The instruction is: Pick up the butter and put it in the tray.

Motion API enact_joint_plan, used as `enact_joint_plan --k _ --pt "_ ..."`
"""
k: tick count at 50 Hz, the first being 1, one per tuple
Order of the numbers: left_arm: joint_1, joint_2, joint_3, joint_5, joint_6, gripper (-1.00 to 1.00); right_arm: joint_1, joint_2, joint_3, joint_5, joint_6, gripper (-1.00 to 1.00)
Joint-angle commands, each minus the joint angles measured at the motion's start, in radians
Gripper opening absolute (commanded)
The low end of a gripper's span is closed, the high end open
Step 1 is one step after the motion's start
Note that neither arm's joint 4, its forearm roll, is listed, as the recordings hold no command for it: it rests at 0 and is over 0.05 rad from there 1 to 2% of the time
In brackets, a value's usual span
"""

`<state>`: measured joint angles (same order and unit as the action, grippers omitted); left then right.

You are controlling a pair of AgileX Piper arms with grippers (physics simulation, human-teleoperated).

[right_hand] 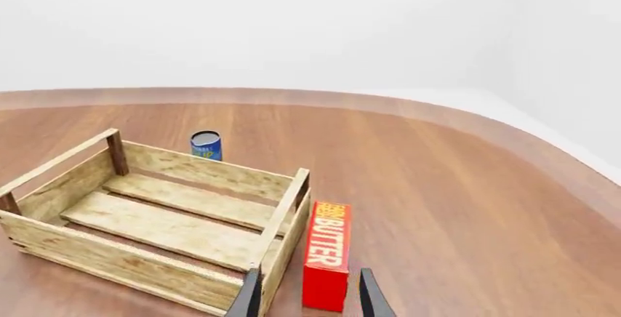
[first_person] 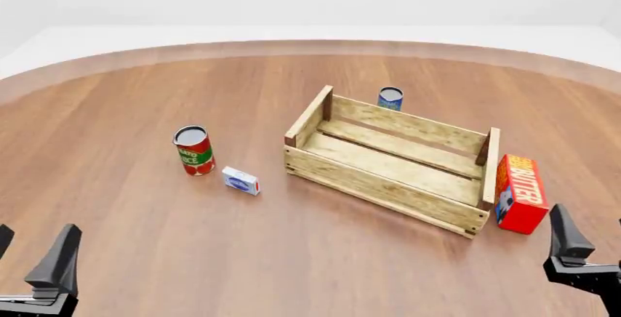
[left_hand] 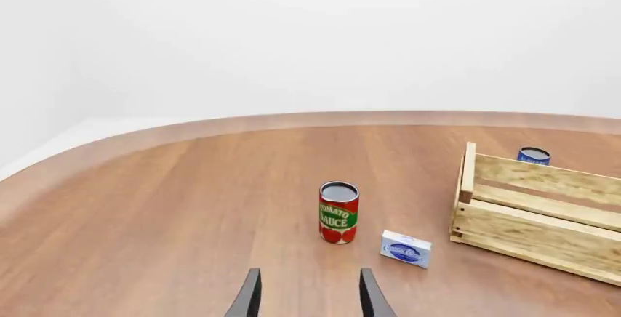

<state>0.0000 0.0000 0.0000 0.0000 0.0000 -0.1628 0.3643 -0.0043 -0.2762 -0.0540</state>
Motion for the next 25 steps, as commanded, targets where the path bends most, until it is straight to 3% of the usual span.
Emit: enact_joint_plan --k 1,25 --pt "0.0 0.0 0.0 0.0 0.0 1.0 -0.031 0.095 0.002 -0.075 0.002 1.0" --pt "0.0 0.0 0.0 0.0 0.0 1.0 -0.056 0.35 0.002 -0.284 0.006 1.0"
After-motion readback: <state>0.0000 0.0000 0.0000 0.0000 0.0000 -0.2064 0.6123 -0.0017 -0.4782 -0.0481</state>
